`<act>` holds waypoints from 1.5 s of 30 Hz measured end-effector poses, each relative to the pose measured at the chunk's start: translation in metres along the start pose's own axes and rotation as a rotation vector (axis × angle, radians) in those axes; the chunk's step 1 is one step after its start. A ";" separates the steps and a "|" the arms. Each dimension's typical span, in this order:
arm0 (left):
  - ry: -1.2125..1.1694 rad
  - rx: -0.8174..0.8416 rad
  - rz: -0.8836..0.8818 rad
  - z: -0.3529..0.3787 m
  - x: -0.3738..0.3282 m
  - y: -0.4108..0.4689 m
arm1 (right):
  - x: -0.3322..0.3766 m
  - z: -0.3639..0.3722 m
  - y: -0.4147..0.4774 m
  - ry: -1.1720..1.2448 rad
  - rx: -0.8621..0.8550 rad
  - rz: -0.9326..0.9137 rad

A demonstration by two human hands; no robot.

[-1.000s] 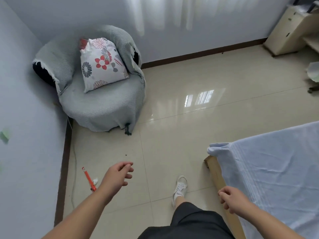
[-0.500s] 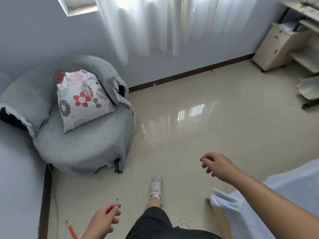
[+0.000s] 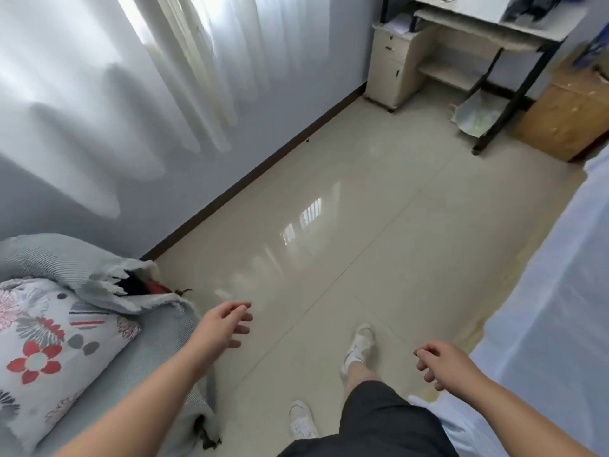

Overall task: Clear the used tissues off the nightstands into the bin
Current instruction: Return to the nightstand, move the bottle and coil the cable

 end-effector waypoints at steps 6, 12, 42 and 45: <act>0.092 0.116 0.093 0.090 -0.142 0.105 | -0.013 -0.078 0.074 0.182 -0.032 0.139; 0.145 0.205 0.097 0.170 -0.230 0.162 | 0.078 -0.211 0.134 0.249 -0.111 0.044; 0.514 0.674 0.364 0.657 -0.757 0.530 | 0.084 -0.617 0.351 0.726 -0.382 0.371; 0.525 0.673 0.360 0.710 -0.790 0.541 | 0.087 -0.694 0.390 0.778 -0.393 0.340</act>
Point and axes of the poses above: each hand's wrist, its own y-axis towards the middle knuckle, its own z-axis out of the palm, x = y × z, the point moved 9 cm from there along y, towards the middle knuckle, and after that the axes turned 5 degrees about z, right-handed, at the moved point
